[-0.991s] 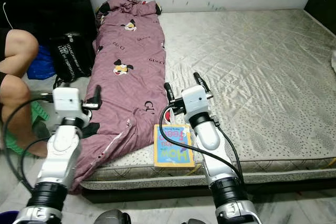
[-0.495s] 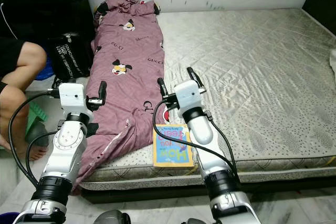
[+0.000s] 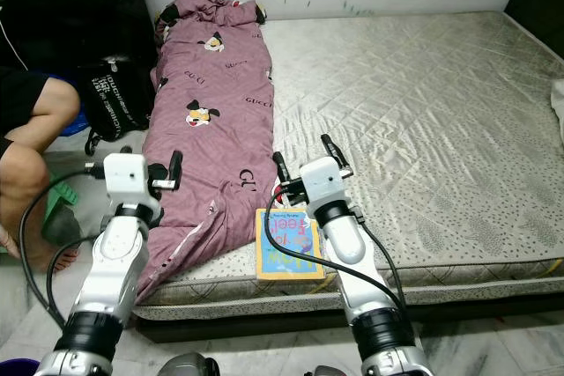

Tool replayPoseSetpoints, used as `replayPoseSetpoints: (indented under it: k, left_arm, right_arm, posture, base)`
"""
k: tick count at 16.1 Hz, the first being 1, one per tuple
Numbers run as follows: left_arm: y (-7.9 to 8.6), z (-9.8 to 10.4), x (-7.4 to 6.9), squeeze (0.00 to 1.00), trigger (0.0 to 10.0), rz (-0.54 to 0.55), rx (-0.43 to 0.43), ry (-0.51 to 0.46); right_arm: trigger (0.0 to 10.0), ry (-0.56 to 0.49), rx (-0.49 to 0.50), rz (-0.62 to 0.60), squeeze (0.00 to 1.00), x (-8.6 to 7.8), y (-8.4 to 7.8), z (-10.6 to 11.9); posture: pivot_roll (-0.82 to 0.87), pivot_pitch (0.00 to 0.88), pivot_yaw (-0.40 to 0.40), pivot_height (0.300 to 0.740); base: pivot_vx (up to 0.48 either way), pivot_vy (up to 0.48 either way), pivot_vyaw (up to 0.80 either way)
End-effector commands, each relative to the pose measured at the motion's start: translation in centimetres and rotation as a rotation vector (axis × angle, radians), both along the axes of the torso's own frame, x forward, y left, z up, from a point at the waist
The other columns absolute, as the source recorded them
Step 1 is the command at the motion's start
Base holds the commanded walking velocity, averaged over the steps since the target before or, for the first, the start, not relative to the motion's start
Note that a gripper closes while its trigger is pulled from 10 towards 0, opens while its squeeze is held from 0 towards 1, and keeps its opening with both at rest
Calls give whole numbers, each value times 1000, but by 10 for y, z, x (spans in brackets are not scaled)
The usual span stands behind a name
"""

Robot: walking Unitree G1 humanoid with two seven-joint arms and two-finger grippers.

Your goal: Clean up the room

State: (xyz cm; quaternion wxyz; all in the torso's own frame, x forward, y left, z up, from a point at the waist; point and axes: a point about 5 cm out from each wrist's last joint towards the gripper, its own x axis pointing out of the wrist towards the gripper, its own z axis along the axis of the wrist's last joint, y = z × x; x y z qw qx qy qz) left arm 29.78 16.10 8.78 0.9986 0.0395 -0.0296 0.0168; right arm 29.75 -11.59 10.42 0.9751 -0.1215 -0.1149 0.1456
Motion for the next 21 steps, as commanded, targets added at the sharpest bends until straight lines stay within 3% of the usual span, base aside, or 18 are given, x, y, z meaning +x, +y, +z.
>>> replayPoseSetpoints:
  k: [1, 17, 21]
  left_arm:
    - [2, 4, -1, 0, 10000, -4, 10, -16]
    - [-4, 5, -3, 0, 10000, -30, -10, -14]
    - [-4, 6, -4, 0, 10000, -31, -6, -15]
  right_arm:
    - [10000, -13, 1, 1, 0, -1, 0, 4]
    - [10000, -10, -27, -1, 0, 0, -7, 5]
    - [10000, -10, -29, 1, 0, 1, -6, 6]
  posture:
    - [-41, 0, 34, 740]
    - [-44, 0, 21, 740]
    - [-39, 0, 21, 740]
  base:
    - [0, 0, 0]
    - [0, 0, 0]
    - [0, 0, 438]
